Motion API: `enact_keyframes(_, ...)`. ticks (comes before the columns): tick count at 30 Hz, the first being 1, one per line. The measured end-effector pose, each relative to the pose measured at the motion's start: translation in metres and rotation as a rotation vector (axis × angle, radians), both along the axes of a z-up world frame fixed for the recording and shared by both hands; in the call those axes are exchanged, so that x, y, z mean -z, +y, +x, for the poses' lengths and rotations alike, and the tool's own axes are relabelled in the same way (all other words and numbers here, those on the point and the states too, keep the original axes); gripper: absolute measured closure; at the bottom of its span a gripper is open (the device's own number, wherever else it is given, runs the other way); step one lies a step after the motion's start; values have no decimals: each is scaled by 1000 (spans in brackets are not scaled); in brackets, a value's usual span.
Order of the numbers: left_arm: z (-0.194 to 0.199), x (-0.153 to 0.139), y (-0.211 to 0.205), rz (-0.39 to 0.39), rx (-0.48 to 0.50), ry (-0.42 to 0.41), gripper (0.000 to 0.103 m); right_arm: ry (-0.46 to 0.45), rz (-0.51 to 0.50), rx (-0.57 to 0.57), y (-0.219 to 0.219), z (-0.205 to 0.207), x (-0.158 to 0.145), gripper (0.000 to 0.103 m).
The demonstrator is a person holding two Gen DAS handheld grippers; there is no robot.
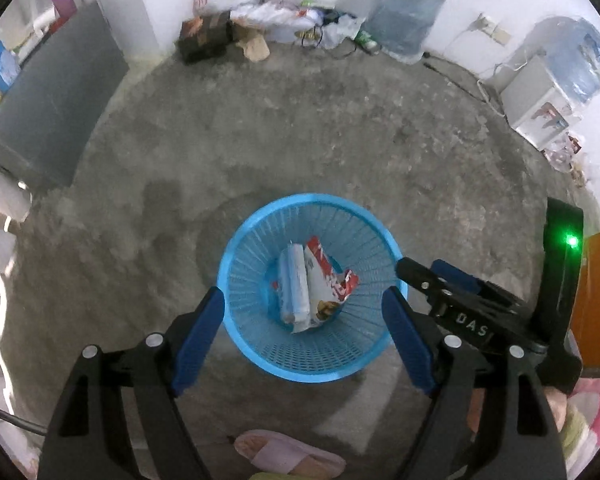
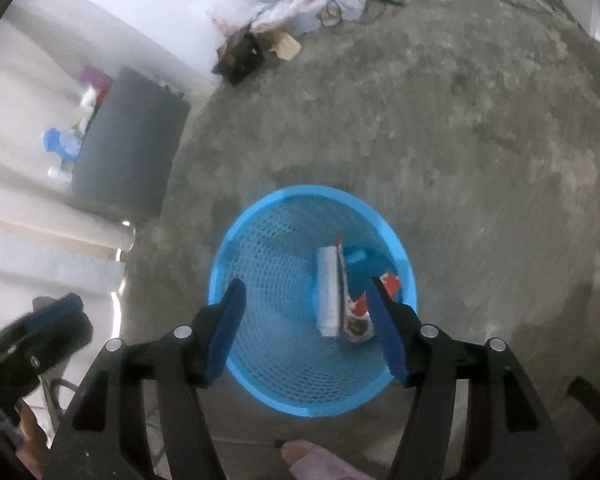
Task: Collect trash
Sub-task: 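Open both grippers above the blue wastebasket, dropping the box and bag, then move both tools back over the table toward the tissues and yellow bag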
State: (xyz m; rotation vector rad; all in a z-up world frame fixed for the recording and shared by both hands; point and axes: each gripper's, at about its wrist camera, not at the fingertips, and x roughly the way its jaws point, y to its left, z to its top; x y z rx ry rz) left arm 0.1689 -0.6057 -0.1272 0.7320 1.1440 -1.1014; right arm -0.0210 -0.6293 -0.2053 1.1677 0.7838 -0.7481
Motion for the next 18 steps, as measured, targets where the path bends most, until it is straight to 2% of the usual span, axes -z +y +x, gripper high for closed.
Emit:
enact_keyframes(3,-4,-26,17,-43,-13,-22,24,-14,-62,-25,9,-10,-23,43)
enact_keyframes(7,-24,-67,52,-88,-4,-154,24,-36,-164,-99,30,-23,-57,37)
enact_keyframes(9,-38,-92,79,-147,-1,-204,24,-30,-221,-162,46,-28,-75,35)
enact_keyframes(14,-64,-143,155,-305,-34,-226,24,-30,-299,-275,73,-30,-104,32)
enact_keyframes(18,-74,-163,226,-357,-64,-270,24,-67,-395,-370,102,-26,-134,26)
